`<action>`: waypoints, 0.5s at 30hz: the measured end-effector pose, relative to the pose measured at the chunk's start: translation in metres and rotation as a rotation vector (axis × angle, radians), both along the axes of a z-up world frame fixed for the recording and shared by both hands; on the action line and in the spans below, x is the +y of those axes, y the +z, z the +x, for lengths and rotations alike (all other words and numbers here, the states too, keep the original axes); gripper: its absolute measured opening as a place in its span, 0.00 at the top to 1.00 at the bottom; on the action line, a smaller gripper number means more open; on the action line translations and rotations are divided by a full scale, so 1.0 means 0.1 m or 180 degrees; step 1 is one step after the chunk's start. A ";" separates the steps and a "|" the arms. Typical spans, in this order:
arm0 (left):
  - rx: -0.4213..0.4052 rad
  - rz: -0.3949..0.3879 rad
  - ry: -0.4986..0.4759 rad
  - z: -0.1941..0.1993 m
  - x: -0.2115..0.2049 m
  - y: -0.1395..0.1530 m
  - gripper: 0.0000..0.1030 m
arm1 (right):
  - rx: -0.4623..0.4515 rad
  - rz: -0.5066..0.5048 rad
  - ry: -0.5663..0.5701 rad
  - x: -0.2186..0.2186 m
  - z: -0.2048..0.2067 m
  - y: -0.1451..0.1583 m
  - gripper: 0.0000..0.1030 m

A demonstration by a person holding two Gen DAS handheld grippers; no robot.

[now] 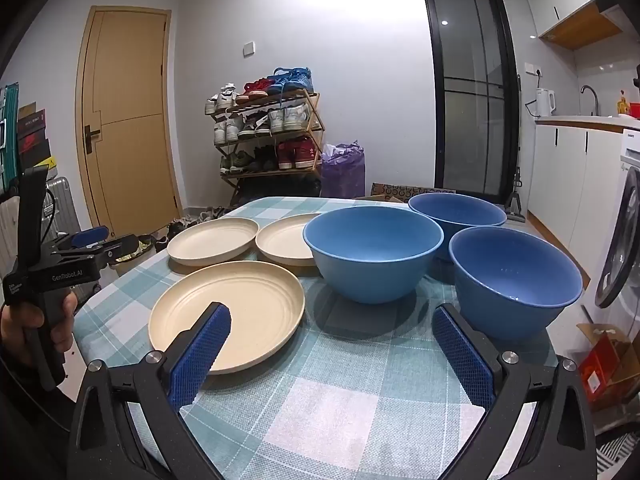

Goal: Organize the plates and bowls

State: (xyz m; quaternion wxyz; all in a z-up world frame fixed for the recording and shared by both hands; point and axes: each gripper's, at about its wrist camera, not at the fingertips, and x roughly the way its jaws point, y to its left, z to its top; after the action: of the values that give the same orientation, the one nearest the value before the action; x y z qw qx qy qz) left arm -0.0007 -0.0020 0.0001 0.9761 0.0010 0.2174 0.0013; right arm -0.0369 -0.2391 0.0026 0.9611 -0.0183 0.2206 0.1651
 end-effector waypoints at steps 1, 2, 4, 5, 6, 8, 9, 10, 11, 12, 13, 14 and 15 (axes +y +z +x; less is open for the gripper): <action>-0.0006 0.0011 -0.0006 -0.01 -0.01 0.00 0.00 | 0.0005 -0.0004 -0.0003 0.00 0.00 0.00 0.00; -0.0013 0.0028 -0.0012 -0.02 -0.03 0.01 0.00 | 0.0003 -0.0006 -0.0003 0.00 -0.01 0.00 0.00; 0.0049 -0.0113 0.0013 0.04 0.02 -0.01 0.00 | 0.0036 -0.0003 0.0003 0.00 0.00 0.01 0.00; 0.0048 -0.0110 0.0008 0.05 0.03 -0.01 0.00 | 0.0033 -0.0003 0.0005 0.00 0.00 0.01 0.00; 0.0050 -0.0108 0.0004 0.06 0.03 -0.01 0.00 | 0.0031 -0.0003 0.0007 0.00 -0.01 0.02 0.00; 0.0028 -0.0094 -0.0014 0.04 0.07 -0.03 0.00 | 0.0031 -0.0008 -0.0001 0.01 -0.01 0.00 0.00; 0.0024 -0.0091 -0.0016 0.05 0.08 -0.03 0.00 | 0.0033 -0.0006 -0.0001 0.00 -0.01 0.00 0.00; 0.0021 -0.0089 -0.0020 0.05 0.09 -0.03 0.00 | 0.0032 -0.0003 -0.0003 0.00 0.00 0.00 0.00; 0.0008 -0.0066 -0.0020 0.02 0.04 0.02 0.00 | 0.0029 -0.0001 -0.0009 -0.01 0.00 0.00 0.00; -0.0005 -0.0062 -0.0014 0.01 0.03 0.02 0.00 | 0.0030 0.0002 -0.0012 -0.01 0.00 0.00 0.00; -0.0008 -0.0060 -0.0011 0.02 0.04 0.03 0.00 | 0.0037 0.0005 -0.0009 -0.02 0.00 0.00 0.00; -0.0016 -0.0056 -0.0012 0.01 0.04 0.03 0.00 | 0.0030 -0.0013 0.0001 -0.01 -0.02 -0.01 0.00; -0.0016 -0.0056 -0.0012 0.01 0.04 0.03 0.00 | 0.0029 -0.0011 -0.0002 -0.01 -0.01 -0.01 0.00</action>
State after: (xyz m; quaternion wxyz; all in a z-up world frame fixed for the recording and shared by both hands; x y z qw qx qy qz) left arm 0.0002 0.0020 0.0031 0.9766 -0.0071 0.2150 -0.0025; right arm -0.0382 -0.2400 0.0016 0.9601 -0.0192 0.2253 0.1646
